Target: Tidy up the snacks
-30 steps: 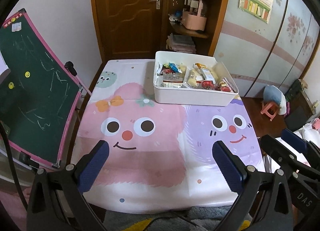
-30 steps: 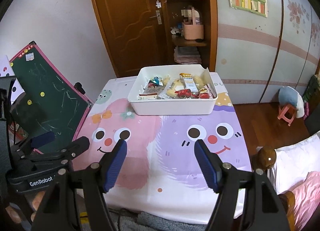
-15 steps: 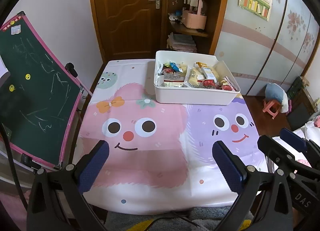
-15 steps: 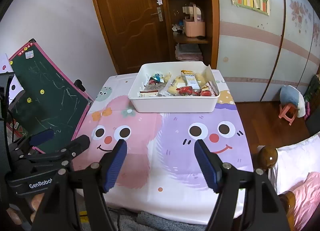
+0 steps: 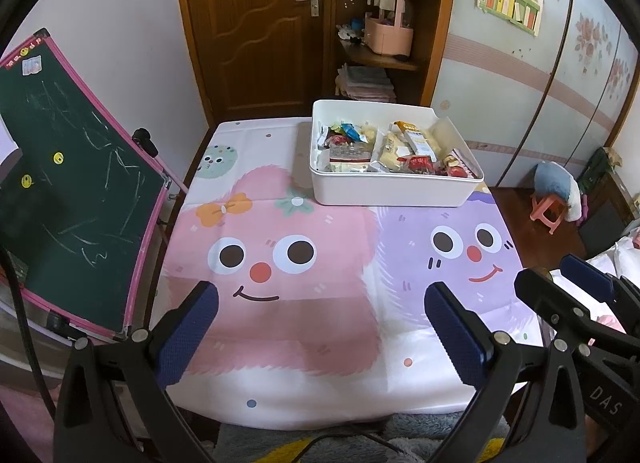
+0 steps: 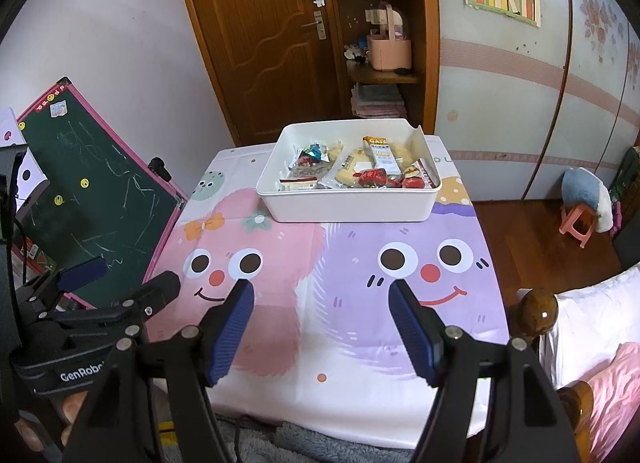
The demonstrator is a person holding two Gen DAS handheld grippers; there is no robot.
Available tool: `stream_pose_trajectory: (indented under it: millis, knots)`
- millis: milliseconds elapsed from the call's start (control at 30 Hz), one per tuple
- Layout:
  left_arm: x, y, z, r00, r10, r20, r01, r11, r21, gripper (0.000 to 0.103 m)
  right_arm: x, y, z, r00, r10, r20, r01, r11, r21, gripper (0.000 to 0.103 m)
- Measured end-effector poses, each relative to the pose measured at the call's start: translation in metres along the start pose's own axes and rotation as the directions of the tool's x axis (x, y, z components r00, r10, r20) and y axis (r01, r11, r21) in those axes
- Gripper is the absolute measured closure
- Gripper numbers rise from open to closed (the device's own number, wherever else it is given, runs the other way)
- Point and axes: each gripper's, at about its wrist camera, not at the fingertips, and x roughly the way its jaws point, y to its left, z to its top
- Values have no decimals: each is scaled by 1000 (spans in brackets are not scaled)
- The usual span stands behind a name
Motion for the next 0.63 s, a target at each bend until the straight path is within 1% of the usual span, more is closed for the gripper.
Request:
stream_pose_trajectory:
  millis: [233,500,633]
  knots:
    - [2,7,-2,1000,1,-2,-1,1000,3,1,2,-2,2,1000,4,-11,-4,1000,3,33]
    - [2,7,-2,1000,5,-5,-5,1000,6,1,3,-4,2,1000,5,-12,-4,1000,2,33]
    - [3,11,0,1000,8,-17,-8,1000,10,1,6,-4,2,1000,7,-23,-7,1000,5,33]
